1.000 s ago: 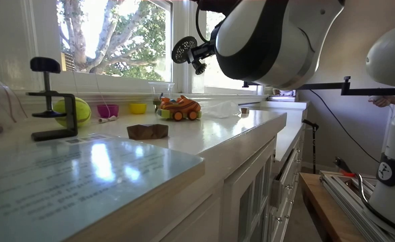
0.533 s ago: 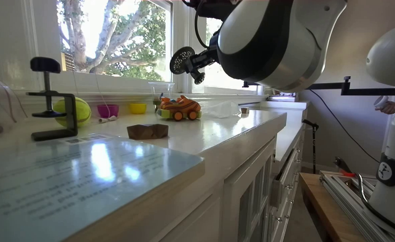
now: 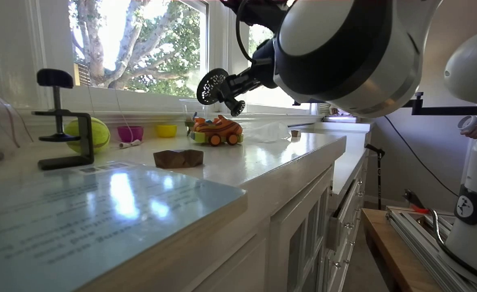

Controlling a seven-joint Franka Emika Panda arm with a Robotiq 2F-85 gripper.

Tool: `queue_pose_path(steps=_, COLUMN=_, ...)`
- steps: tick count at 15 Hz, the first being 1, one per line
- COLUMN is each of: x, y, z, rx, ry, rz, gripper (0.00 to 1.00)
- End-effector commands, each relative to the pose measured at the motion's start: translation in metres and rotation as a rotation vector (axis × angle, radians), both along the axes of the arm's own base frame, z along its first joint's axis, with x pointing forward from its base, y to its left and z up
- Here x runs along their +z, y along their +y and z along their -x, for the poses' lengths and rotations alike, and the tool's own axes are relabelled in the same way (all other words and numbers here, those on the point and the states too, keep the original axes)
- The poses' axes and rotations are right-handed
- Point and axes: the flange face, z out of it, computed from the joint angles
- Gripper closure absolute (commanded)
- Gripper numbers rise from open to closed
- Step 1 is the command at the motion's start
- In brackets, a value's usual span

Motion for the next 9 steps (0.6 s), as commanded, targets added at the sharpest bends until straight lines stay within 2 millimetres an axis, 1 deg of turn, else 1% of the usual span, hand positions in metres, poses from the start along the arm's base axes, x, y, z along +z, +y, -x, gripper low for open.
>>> queue_pose_path(steps=1, x=-0.003, y=0.018, z=0.001, rx=0.057, ry=0.001, rz=-0.056, gripper=0.93)
queue_pose_path(steps=2, x=-0.004, y=0.021, z=0.002, rx=0.062, ry=0.002, rz=-0.065, gripper=0.93)
queue_pose_path(steps=5, x=-0.004, y=0.023, z=0.002, rx=0.066, ry=0.003, rz=-0.091, gripper=0.93)
queue_pose_path(steps=9, x=-0.008, y=0.028, z=-0.001, rx=0.097, ry=0.019, rz=-0.158, gripper=0.93)
